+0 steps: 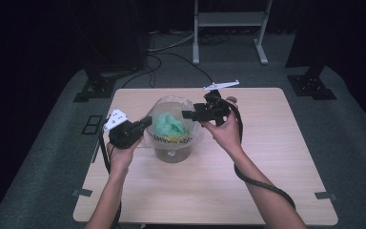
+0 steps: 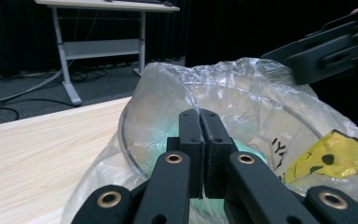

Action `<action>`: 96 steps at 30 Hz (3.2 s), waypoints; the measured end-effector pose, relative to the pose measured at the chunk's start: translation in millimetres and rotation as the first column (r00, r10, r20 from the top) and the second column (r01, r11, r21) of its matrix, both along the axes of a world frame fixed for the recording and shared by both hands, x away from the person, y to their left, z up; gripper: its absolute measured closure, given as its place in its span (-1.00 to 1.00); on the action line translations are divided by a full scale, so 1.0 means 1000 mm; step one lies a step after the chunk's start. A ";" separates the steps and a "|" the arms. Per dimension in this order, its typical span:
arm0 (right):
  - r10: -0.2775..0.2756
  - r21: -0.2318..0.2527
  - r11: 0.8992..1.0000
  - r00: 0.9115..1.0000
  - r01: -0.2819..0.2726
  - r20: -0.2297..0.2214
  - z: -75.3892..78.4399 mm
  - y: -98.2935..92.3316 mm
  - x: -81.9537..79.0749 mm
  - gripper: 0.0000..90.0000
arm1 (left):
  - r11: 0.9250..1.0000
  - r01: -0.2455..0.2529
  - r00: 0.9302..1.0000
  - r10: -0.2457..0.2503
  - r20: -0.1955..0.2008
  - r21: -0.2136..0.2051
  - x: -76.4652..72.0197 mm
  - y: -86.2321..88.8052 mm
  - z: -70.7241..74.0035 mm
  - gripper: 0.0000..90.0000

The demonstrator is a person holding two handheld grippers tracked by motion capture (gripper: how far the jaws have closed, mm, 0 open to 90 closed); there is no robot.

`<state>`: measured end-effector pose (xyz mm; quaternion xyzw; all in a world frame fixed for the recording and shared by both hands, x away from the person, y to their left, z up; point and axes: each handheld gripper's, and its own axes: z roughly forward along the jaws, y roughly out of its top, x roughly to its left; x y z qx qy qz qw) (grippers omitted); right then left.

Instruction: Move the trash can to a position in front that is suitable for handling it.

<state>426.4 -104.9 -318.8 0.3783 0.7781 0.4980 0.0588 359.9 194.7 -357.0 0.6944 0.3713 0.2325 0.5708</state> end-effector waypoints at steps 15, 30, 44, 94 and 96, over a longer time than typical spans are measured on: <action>-0.020 -0.070 0.997 0.996 0.014 -0.090 0.003 0.018 0.012 1.00 | 0.998 0.020 1.000 -0.020 0.012 -0.056 0.001 -0.001 0.007 0.98; 0.067 0.099 0.994 0.976 -0.047 -0.209 0.007 0.036 0.017 1.00 | 0.994 0.105 0.994 -0.105 -0.001 -0.009 0.002 -0.038 0.006 0.98; 0.078 0.261 0.965 0.963 -0.008 -0.259 0.002 0.031 0.019 0.59 | 0.991 0.130 0.991 -0.130 -0.018 0.020 0.003 -0.051 0.002 0.98; -0.050 0.171 0.981 0.969 0.093 -0.243 -0.001 0.020 0.025 1.00 | 0.994 0.017 0.998 -0.011 -0.058 0.110 -0.041 0.006 -0.022 -0.67; -0.047 0.175 0.980 0.970 0.090 -0.239 0.001 0.019 0.024 1.00 | 0.993 0.003 0.998 0.004 -0.059 0.117 -0.040 0.007 -0.028 -0.78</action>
